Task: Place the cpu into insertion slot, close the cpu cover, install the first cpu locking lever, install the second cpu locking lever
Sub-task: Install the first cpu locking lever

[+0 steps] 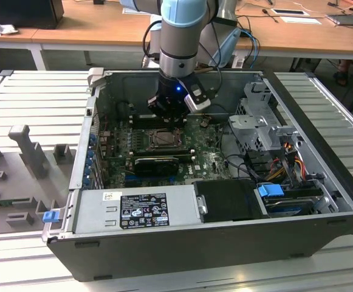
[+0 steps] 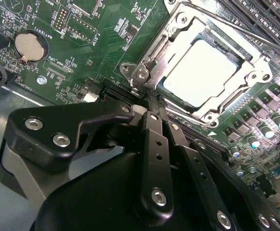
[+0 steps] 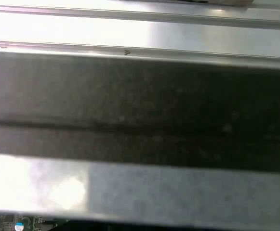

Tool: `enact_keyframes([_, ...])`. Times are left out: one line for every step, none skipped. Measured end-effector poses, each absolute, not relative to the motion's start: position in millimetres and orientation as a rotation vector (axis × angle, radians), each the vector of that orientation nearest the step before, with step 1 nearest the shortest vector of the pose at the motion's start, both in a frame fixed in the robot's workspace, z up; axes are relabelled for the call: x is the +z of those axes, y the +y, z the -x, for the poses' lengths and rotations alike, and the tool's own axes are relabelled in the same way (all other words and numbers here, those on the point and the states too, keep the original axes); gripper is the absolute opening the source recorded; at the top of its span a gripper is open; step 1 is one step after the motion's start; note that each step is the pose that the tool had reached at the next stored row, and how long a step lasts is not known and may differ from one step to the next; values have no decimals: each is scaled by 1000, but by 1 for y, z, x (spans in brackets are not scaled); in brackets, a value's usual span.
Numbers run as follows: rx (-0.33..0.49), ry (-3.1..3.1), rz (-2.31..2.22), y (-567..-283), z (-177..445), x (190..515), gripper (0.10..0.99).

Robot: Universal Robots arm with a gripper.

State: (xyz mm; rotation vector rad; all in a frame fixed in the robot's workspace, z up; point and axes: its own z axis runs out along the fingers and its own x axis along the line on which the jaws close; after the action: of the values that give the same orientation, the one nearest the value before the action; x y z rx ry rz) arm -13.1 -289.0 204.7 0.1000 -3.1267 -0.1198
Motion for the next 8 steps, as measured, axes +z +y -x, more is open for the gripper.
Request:
enact_keyframes([-112, -3126, -100, -289, 13, 204, 106])
enact_keyframes([-102, -3126, -100, -289, 13, 204, 106])
enact_keyframes([-97, -3127, -100, -289, 13, 203, 106])
enact_keyframes([-90, -3127, -100, -289, 13, 203, 106])
enact_keyframes([-84, -3127, -100, -289, 13, 203, 106])
enact_keyframes([-79, -3127, -100, -289, 13, 202, 106])
enact_keyframes([-73, -3127, -100, -289, 13, 202, 106])
enact_keyframes([-74, -3127, -100, -289, 13, 202, 106])
